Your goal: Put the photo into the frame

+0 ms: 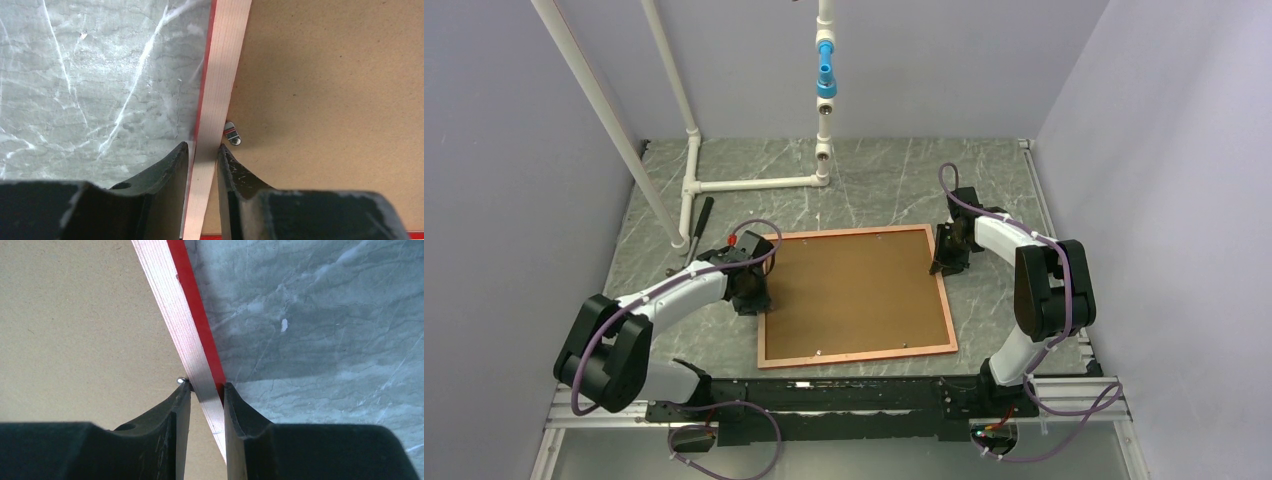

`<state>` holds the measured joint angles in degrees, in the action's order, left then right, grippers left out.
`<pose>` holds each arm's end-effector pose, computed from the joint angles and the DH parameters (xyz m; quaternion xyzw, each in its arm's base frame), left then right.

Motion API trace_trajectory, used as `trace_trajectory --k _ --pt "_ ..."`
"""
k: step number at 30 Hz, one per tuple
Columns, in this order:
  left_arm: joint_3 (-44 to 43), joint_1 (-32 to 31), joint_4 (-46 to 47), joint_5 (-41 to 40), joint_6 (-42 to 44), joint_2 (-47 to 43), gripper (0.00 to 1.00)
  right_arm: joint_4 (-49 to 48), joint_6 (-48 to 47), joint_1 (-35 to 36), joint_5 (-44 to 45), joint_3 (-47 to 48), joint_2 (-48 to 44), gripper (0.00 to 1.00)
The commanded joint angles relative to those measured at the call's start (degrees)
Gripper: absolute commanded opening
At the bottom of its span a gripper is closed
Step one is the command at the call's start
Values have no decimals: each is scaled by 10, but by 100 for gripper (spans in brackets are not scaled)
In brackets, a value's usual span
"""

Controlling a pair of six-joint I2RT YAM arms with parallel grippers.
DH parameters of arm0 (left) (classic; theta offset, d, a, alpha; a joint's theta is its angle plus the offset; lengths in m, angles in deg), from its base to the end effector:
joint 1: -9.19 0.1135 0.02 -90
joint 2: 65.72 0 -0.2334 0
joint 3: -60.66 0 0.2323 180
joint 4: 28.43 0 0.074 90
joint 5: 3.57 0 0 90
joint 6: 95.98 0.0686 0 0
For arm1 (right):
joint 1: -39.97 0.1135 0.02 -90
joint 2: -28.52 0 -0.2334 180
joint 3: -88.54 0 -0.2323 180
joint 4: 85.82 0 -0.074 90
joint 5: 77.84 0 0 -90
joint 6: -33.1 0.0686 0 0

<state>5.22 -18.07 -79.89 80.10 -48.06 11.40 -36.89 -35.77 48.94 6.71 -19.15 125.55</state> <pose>0.2035 -0.0964 0.1191 -0.1354 0.9784 -0.0383 0.1515 0.2950 0.0532 0.1115 0.0980 0.9839 0.0823 0.1249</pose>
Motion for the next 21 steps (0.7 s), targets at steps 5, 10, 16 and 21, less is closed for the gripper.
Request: trace_trajectory --k 5,10,16,21 --pt "-4 1 -89 -14 24 -10 3 29 -16 1 29 -29 30 1" --pt "-22 1 -74 26 37 -36 51 30 -16 2 28 -29 29 1" --pt "-29 5 -60 36 36 -18 69 29 -17 2 27 -26 35 1" --pt "-23 21 -27 43 28 7 67 30 -18 1 26 -23 42 1"
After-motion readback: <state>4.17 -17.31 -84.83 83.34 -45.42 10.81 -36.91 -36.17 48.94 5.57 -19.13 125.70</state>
